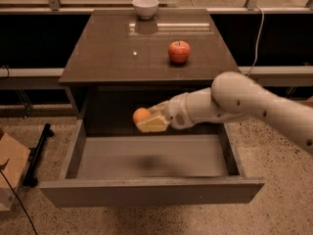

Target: Pick orange from top drawer and place on counter

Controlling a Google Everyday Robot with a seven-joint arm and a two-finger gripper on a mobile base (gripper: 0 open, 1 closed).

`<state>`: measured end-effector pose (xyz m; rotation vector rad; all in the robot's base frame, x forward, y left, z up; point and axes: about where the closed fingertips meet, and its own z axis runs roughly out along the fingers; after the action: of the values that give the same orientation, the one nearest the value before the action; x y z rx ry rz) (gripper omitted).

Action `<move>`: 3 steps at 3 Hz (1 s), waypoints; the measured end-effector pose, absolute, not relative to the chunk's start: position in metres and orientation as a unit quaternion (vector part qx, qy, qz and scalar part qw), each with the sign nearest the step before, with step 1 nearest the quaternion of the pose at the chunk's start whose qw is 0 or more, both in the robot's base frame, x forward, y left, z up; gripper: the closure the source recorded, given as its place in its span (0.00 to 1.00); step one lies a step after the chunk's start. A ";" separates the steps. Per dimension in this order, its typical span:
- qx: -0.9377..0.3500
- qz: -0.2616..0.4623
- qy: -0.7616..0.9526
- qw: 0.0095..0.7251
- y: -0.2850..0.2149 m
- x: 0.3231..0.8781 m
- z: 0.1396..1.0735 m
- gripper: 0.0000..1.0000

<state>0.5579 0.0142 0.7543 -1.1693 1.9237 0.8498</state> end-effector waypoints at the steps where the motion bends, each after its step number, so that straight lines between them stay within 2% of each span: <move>1: -0.466 0.295 0.756 0.353 -0.030 0.571 0.790 1.00; 2: -0.453 0.233 0.784 0.354 -0.068 0.610 0.831 1.00; 3: -0.413 0.197 0.808 0.370 -0.078 0.640 0.848 1.00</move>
Offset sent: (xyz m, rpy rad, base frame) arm 0.0891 -0.1265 0.1134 -0.2563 -0.0699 -0.1887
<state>0.6401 -0.0777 0.8482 -1.0604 2.0736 0.5055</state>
